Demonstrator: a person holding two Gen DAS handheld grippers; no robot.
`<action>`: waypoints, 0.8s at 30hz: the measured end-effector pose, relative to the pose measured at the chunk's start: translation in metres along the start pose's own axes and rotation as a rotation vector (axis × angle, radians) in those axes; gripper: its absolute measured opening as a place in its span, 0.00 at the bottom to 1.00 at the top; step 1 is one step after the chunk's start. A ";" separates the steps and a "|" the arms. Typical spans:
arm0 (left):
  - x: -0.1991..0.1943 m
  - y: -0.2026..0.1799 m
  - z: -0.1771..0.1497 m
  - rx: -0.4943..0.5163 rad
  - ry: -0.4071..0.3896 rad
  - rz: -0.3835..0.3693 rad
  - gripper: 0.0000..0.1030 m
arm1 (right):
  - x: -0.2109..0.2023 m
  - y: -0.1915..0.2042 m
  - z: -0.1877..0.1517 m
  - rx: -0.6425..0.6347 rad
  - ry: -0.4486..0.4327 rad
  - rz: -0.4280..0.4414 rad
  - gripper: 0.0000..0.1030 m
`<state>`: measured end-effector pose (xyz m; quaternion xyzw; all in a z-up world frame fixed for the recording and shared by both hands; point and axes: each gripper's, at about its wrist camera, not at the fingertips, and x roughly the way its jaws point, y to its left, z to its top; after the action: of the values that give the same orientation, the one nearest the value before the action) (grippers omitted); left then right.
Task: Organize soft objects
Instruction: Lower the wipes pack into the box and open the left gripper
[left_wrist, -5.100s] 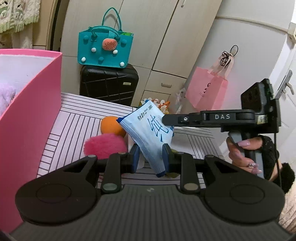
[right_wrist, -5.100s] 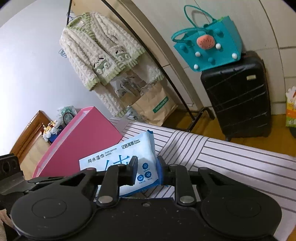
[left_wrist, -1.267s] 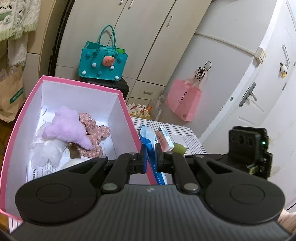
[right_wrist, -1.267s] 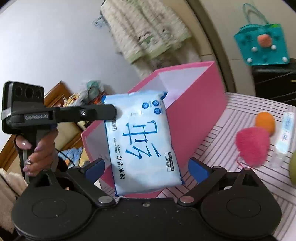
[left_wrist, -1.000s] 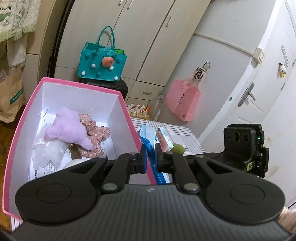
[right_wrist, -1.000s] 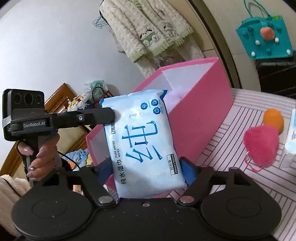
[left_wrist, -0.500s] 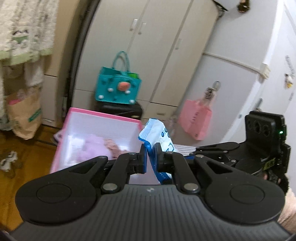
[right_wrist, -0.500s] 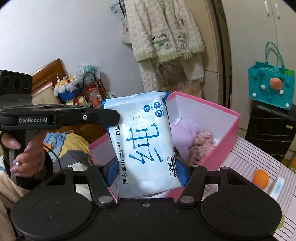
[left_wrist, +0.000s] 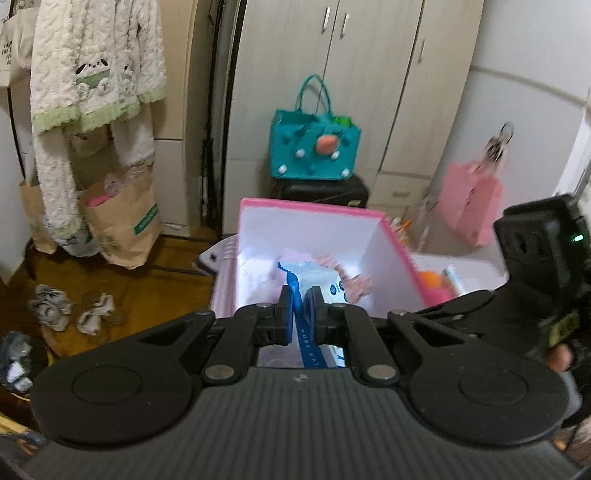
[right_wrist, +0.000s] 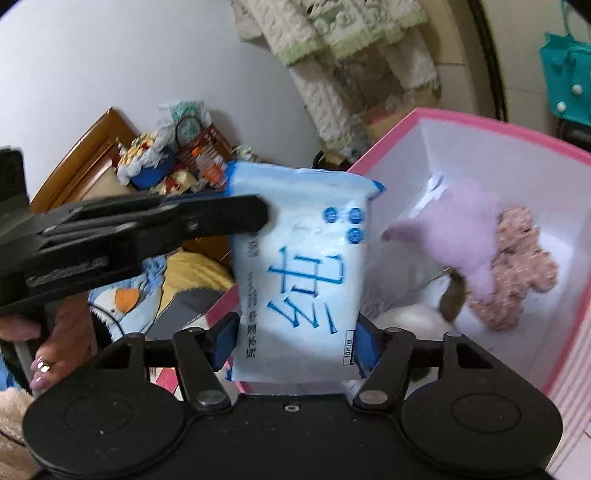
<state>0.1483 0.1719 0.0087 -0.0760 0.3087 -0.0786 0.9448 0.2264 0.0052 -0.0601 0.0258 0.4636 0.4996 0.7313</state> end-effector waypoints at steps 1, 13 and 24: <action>0.003 0.002 -0.001 0.011 0.011 0.015 0.08 | 0.002 0.000 -0.001 0.000 0.010 0.003 0.71; 0.037 -0.007 -0.002 0.171 0.052 0.184 0.08 | -0.036 0.006 -0.013 -0.104 -0.056 -0.105 0.74; 0.019 -0.017 -0.003 0.131 0.066 0.148 0.39 | -0.079 0.018 -0.024 -0.149 -0.152 -0.199 0.75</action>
<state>0.1598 0.1510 -0.0008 0.0117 0.3385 -0.0313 0.9404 0.1909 -0.0554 -0.0131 -0.0367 0.3689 0.4543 0.8100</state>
